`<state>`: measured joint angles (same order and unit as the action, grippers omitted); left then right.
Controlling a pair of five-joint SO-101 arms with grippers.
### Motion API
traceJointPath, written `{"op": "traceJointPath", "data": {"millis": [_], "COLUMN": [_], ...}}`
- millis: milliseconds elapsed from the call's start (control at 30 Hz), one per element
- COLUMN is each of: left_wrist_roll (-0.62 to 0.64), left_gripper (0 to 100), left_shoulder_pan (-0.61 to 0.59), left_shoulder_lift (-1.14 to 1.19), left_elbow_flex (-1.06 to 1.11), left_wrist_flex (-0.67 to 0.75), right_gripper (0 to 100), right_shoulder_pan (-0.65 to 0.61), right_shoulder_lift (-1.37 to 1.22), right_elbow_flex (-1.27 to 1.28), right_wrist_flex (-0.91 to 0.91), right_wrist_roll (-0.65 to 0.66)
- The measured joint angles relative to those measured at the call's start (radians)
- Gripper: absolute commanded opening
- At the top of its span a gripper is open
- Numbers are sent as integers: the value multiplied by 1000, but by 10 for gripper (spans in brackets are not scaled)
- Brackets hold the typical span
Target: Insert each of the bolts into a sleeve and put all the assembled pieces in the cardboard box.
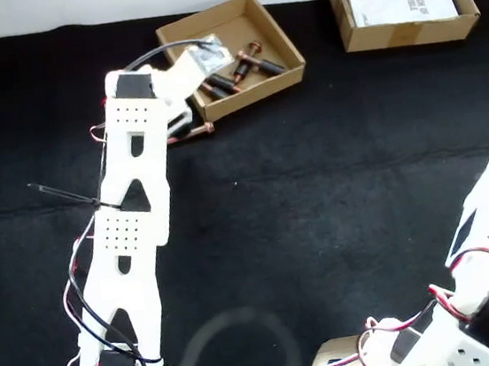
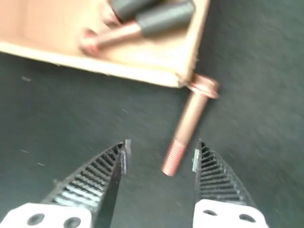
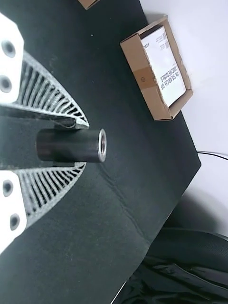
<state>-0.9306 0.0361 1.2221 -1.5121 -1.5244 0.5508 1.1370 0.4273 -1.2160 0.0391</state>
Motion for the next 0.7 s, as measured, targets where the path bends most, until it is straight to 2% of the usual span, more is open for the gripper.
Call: {"op": "traceJointPath", "data": {"millis": [267,533,600,667,700], "left_wrist_roll": [0,0,0,2,2], "left_gripper": [220,210,136,9,7], "left_shoulder_pan": [32,63,64,68,74], "left_shoulder_lift": [100,124,149,178,201], "left_elbow_flex": [2,2,-2,-2,-2], "left_wrist_flex": [61,129,175,227,249], "right_gripper": [8,8,8,8,8], "right_shoulder_pan": [0,0,0,3,3], "right_shoulder_lift": [26,18,11,11,11], "right_elbow_flex": [158,172,175,175,175], "right_wrist_flex": [129,183,198,204,206], "right_wrist_roll": [0,0,0,0,0]}}
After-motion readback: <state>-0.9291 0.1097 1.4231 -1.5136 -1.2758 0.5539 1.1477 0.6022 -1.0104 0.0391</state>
